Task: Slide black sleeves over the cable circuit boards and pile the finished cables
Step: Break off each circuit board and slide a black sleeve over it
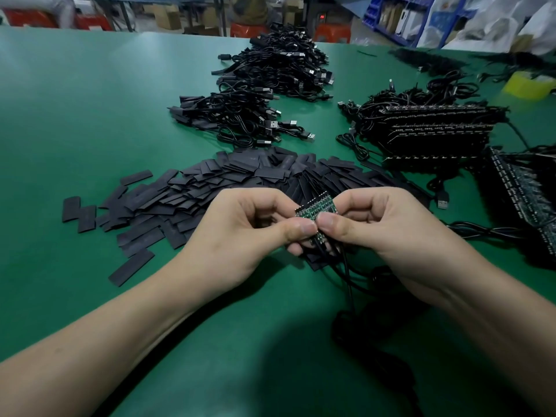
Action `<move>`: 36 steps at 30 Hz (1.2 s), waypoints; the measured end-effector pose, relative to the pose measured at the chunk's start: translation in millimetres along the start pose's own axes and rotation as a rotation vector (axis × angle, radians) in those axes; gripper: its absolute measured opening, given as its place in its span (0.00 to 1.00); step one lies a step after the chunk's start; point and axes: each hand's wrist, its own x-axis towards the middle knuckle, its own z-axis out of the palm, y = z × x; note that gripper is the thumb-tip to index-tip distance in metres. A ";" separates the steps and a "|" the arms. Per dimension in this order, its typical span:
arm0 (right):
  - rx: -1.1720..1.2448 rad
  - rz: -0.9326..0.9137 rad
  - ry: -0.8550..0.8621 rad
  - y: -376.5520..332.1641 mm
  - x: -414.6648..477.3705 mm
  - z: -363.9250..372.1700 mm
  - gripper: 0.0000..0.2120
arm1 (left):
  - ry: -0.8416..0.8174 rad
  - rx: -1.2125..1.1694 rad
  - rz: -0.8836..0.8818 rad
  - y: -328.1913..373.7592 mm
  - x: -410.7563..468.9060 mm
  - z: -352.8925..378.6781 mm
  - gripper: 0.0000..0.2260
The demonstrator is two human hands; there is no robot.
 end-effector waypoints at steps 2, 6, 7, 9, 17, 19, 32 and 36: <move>0.009 0.024 -0.017 0.7 1.3 -1.4 0.07 | -0.018 -0.012 -0.013 0.4 0.1 -0.6 0.06; 0.018 0.082 -0.048 1.2 3.0 -5.6 0.11 | -0.039 -0.021 -0.013 1.1 0.1 -1.4 0.04; 0.026 0.093 -0.063 0.9 3.0 -5.9 0.11 | -0.047 -0.024 -0.011 1.5 -0.1 -1.2 0.03; 0.059 0.114 -0.106 -0.1 2.8 -6.0 0.10 | -0.067 -0.038 0.003 2.0 -0.2 -0.8 0.01; 0.123 0.115 -0.108 -10.5 3.4 -20.9 0.07 | 0.020 -0.079 0.026 0.5 2.2 -1.1 0.01; 0.161 0.092 -0.102 -13.8 3.5 -33.5 0.07 | 0.063 -0.074 0.025 0.0 3.2 -4.4 0.03; 0.309 -0.055 -0.071 -18.4 7.0 -101.9 0.13 | 0.096 -0.311 0.015 -1.8 5.5 -12.6 0.03; 0.708 0.196 -0.144 -16.2 3.0 -129.2 0.19 | 0.097 -0.432 0.003 -0.5 6.3 -18.9 0.06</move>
